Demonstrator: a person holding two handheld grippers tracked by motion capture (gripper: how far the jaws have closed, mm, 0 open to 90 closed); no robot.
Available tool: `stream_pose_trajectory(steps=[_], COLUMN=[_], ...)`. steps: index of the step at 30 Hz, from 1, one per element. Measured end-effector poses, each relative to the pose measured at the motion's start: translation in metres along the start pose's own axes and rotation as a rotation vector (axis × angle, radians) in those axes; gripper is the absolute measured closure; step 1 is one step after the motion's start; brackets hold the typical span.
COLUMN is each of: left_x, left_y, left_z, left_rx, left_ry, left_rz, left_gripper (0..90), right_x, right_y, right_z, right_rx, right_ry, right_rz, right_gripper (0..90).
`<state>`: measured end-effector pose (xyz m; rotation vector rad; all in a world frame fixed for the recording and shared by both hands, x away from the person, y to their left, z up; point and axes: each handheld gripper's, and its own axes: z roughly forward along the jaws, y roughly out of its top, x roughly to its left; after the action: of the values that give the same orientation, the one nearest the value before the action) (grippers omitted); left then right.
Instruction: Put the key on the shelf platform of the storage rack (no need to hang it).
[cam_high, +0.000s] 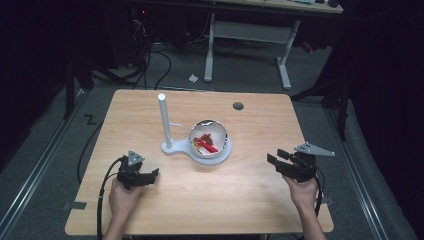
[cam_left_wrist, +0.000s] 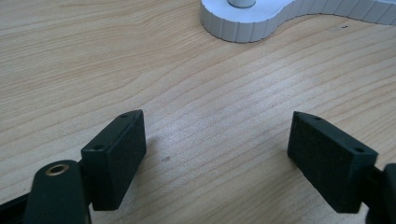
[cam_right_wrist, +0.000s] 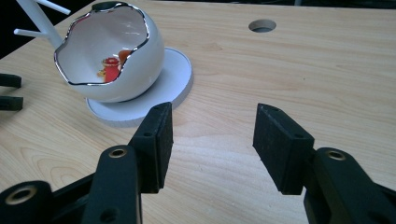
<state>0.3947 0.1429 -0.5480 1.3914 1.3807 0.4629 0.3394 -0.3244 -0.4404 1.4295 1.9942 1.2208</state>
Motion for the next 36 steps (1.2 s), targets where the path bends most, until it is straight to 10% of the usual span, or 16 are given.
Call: stream_pose_trajectory(steps=[36], left_x=[0.000], left_y=[0.000], left_z=[0.000], left_rx=[-0.001], left_ry=[-0.001], left_rz=[-0.001], left_gripper=[19.9], right_x=[0.000], right_y=[-0.035], right_z=[0.037], right_rx=[0.060], right_ry=[-0.004], right_rz=[0.040], right_gripper=[48.8])
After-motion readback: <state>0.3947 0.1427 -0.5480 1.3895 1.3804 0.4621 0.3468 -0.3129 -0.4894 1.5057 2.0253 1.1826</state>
